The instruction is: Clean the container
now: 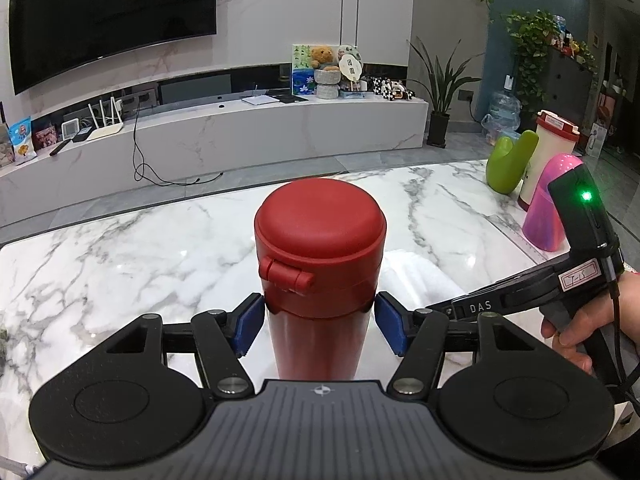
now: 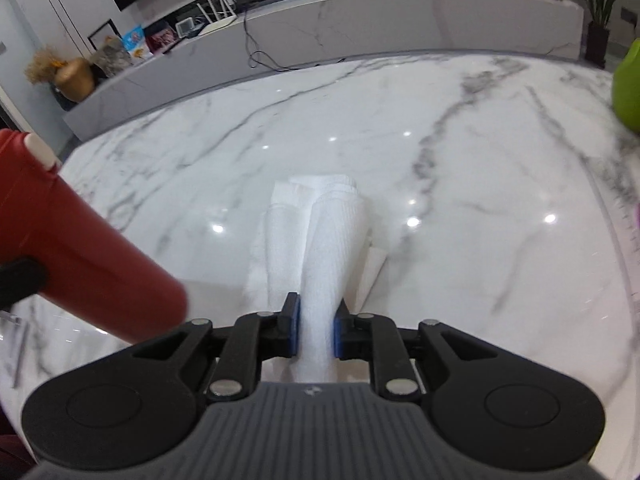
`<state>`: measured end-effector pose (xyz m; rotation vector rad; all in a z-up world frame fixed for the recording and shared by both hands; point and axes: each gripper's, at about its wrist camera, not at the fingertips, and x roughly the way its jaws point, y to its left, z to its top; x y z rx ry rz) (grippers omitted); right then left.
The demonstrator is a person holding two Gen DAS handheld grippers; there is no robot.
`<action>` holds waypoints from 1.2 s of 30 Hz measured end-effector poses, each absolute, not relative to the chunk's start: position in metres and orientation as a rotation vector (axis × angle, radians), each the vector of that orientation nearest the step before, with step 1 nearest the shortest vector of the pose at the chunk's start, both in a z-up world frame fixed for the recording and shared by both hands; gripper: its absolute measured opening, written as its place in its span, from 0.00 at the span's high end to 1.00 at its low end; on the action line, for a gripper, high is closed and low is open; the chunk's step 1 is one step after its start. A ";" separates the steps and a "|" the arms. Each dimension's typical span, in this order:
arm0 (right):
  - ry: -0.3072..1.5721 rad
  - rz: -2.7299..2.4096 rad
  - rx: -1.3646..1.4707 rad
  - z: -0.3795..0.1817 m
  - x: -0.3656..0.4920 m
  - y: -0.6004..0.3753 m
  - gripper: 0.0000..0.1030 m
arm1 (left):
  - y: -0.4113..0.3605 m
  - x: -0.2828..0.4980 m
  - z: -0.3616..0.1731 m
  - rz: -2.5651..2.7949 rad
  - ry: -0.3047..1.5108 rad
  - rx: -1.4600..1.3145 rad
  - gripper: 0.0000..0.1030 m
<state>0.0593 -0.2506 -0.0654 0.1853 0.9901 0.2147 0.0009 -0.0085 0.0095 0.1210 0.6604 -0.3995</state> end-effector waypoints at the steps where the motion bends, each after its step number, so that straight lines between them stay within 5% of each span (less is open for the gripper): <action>1: 0.978 0.201 0.167 -0.064 0.056 -0.254 0.70 | -0.009 0.001 0.010 -0.399 0.657 0.119 0.40; 3: 0.945 0.181 0.129 -0.059 0.049 -0.261 0.52 | -0.009 0.000 0.010 -0.398 0.652 0.113 0.37; 9: 0.880 0.211 0.029 -0.050 0.045 -0.248 0.50 | -0.011 -0.001 0.009 -0.364 0.654 0.086 0.35; 13: 0.879 0.201 -0.044 -0.058 0.046 -0.237 0.37 | -0.013 -0.005 0.007 -0.310 0.644 0.021 0.35; 21: 0.892 0.232 -0.150 -0.072 0.046 -0.220 0.37 | -0.020 -0.008 0.008 -0.236 0.614 -0.004 0.35; 25: 0.911 0.231 -0.095 -0.077 0.050 -0.227 0.38 | -0.017 -0.004 0.008 -0.234 0.620 -0.011 0.38; 27: 0.921 0.228 -0.056 -0.076 0.052 -0.233 0.47 | -0.017 -0.003 0.007 -0.235 0.621 -0.002 0.40; 29: 0.930 0.225 -0.018 -0.075 0.054 -0.238 0.68 | -0.016 -0.004 0.006 -0.241 0.621 0.007 0.40; 36: 0.935 0.231 0.079 -0.070 0.054 -0.253 0.75 | -0.016 -0.003 0.008 -0.263 0.628 0.020 0.40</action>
